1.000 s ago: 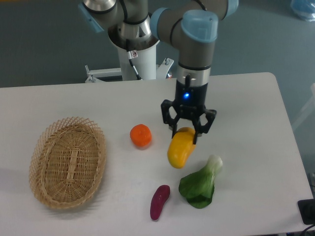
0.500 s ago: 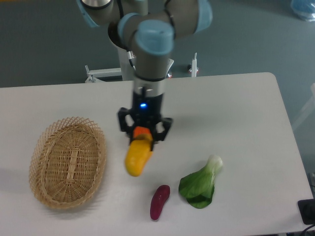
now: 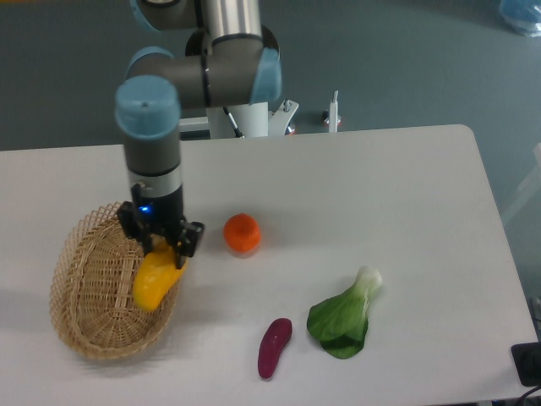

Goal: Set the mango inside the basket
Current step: 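Carry the held mango over the wicker basket and lower it, then open the gripper to release the mango into the basket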

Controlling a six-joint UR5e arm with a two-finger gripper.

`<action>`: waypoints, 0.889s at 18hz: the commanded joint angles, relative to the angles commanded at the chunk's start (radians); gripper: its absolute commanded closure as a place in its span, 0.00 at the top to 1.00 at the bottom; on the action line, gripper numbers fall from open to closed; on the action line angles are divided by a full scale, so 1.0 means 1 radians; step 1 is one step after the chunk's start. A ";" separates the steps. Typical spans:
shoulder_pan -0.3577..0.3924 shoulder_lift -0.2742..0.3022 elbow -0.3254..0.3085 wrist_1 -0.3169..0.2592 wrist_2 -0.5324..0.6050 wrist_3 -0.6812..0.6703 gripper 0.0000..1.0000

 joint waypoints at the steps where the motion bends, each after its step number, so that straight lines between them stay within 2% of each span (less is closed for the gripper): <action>1: -0.017 -0.018 0.002 0.000 0.000 0.002 0.55; 6: -0.054 -0.077 0.009 0.002 0.003 0.006 0.56; 12: -0.078 -0.109 0.009 0.002 0.003 0.011 0.57; 16: -0.080 -0.124 0.011 0.003 0.005 0.011 0.64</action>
